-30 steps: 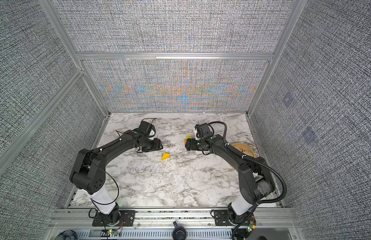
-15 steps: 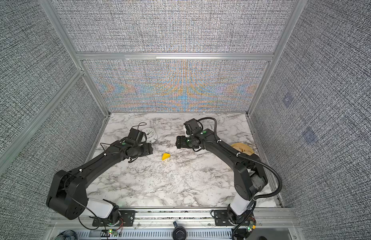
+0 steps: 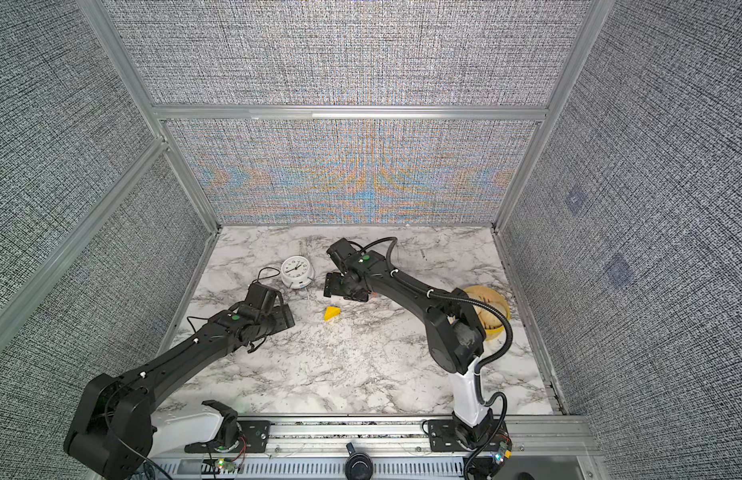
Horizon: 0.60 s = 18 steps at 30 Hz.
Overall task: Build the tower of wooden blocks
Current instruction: 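Move the right gripper over the triangular block while the left gripper draws back, then lower the open right gripper around the yellow triangular block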
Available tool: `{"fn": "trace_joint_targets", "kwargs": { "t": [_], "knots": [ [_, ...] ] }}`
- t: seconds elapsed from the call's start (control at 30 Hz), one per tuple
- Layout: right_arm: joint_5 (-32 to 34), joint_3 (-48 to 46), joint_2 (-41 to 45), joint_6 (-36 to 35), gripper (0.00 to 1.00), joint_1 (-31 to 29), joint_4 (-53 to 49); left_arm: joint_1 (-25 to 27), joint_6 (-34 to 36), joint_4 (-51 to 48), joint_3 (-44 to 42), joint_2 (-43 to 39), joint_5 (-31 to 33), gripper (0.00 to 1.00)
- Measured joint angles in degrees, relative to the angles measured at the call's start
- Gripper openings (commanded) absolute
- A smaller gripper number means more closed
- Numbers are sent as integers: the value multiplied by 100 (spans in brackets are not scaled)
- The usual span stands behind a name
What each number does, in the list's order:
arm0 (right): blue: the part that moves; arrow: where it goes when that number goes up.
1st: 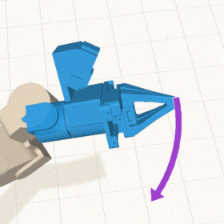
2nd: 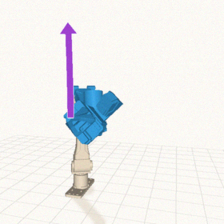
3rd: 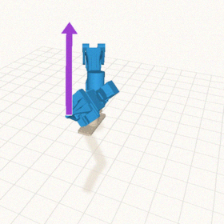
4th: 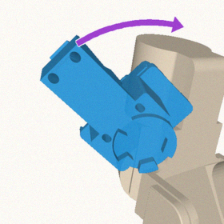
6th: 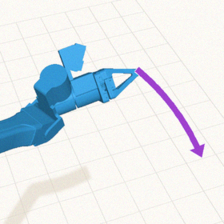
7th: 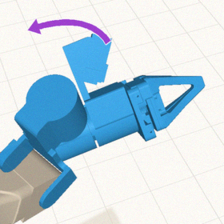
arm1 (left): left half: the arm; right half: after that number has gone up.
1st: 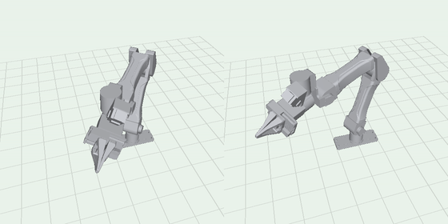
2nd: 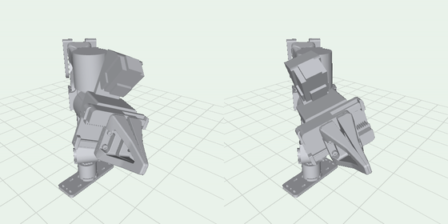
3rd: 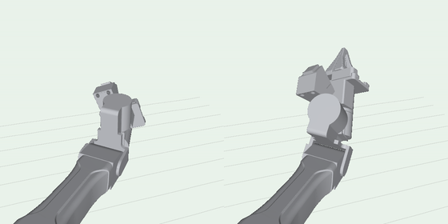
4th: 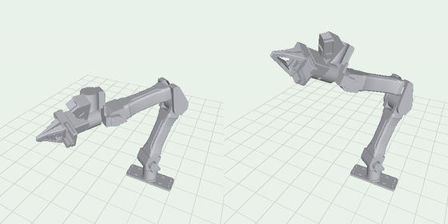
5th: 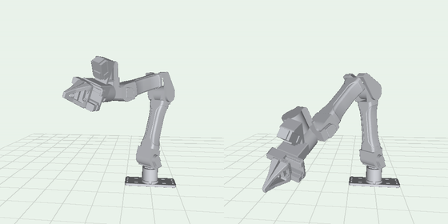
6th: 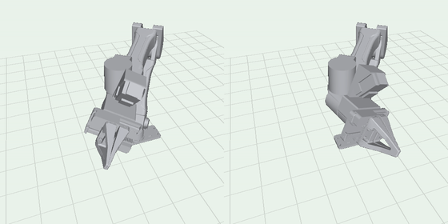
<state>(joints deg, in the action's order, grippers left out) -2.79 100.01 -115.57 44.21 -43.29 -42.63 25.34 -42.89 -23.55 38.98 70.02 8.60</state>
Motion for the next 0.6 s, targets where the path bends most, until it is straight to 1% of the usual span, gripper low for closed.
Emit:
{"fn": "trace_joint_targets", "kwargs": {
  "t": [0.17, 0.37, 0.47, 0.6],
  "knots": [
    [92, 337, -372, 444, 85, -210, -291, 0, -76, 125, -249, -433, -81, 87],
    [74, 229, -570, 839, 85, -306, -361, -2, -81, 291, -435, -1119, -127, 87],
    [46, 221, -658, 1021, 85, -302, -341, -2, -17, 328, -472, -1311, -127, 87],
    [-68, 221, -796, 1193, 85, -286, -201, -2, 72, 332, -492, -1357, -122, 87]
  ]
}}
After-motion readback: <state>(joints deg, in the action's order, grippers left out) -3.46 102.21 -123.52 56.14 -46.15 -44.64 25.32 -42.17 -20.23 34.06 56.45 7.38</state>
